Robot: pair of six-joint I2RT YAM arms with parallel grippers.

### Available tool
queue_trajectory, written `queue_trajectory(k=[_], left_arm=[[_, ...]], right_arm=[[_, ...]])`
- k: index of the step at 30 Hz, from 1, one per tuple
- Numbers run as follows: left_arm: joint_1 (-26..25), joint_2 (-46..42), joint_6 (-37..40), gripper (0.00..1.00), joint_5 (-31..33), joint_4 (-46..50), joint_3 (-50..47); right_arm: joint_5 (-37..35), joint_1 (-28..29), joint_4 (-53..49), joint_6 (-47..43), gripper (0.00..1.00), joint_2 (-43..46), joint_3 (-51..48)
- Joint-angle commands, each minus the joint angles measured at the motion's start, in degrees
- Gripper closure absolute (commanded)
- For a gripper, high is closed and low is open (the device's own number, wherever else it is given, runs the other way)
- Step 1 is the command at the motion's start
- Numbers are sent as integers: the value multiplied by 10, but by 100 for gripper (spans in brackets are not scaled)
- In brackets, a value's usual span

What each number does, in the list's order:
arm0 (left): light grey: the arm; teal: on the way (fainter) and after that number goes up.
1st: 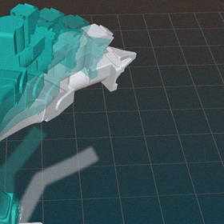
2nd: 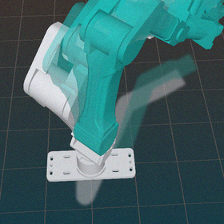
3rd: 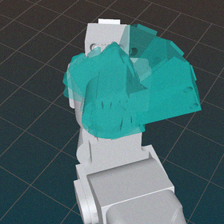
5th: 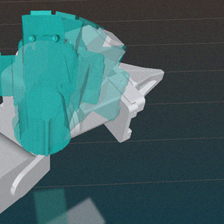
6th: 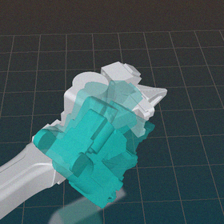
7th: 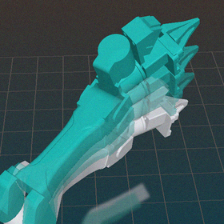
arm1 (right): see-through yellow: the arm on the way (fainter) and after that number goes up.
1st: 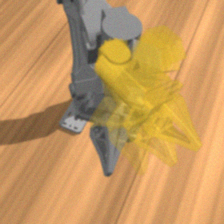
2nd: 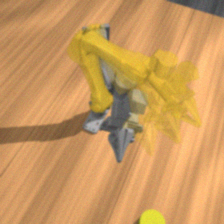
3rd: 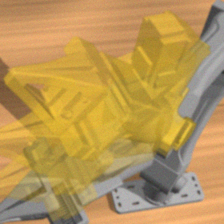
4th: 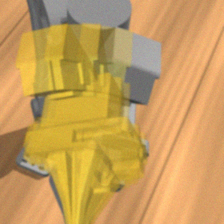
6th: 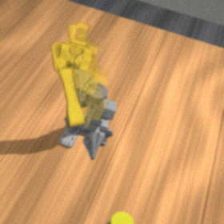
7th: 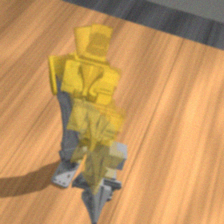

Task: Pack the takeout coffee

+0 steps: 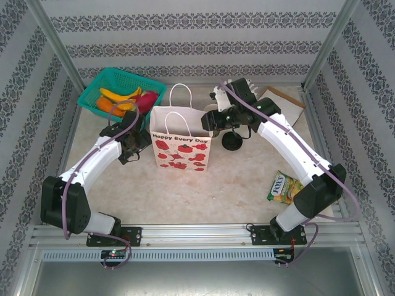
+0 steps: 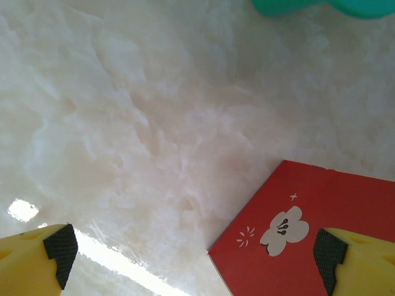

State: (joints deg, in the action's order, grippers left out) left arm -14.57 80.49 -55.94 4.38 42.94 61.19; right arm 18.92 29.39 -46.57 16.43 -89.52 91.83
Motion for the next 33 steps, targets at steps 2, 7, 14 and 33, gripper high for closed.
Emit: queue_trajectory(k=[2, 7, 14, 33], left_arm=[[-11, -30, -33, 0, -25, 16, -31], [-26, -28, -46, 0, -44, 15, -41], [-51, -15, -56, 0, -48, 16, -36], [-28, 15, 13, 0, -33, 41, 24]], right_arm=[[-43, -1, 55, 44, 12, 63, -43], [-37, -13, 110, 121, 2, 109, -113], [-60, -34, 170, 206, 2, 146, -188], [97, -28, 172, 162, 2, 99, -138]])
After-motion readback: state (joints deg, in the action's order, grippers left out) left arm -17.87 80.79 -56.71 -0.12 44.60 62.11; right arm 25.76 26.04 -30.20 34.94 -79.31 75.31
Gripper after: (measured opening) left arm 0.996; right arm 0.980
